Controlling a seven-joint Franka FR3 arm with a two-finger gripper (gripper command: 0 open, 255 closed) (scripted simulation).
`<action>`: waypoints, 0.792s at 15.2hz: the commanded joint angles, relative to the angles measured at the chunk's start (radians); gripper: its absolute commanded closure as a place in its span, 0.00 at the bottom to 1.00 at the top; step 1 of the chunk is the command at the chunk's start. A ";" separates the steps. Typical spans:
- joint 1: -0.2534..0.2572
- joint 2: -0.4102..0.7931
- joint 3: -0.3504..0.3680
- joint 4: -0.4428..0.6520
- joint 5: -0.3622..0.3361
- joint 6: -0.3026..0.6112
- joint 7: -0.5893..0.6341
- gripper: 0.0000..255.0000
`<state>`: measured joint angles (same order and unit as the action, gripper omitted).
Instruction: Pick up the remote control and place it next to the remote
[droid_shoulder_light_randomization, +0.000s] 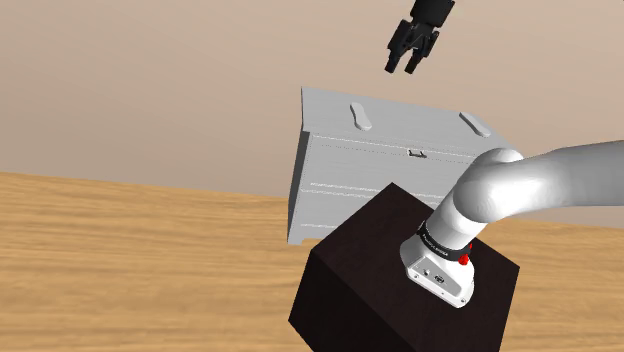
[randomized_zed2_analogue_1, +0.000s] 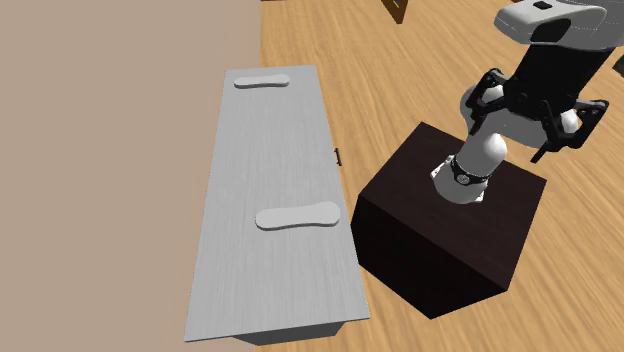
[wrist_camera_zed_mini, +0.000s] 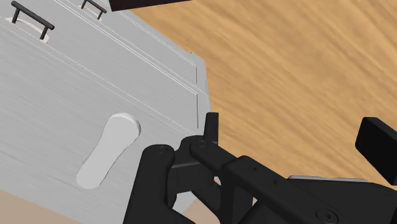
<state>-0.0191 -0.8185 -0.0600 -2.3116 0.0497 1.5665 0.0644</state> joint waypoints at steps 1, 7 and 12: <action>0.000 0.000 0.000 0.000 0.000 0.000 0.000 0.00; -0.044 0.155 -0.042 -0.015 -0.030 0.156 0.014 0.00; -0.078 0.301 -0.079 0.001 -0.046 0.274 0.025 0.00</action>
<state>-0.0882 -0.5371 -0.1307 -2.3134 0.0082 1.8246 0.0885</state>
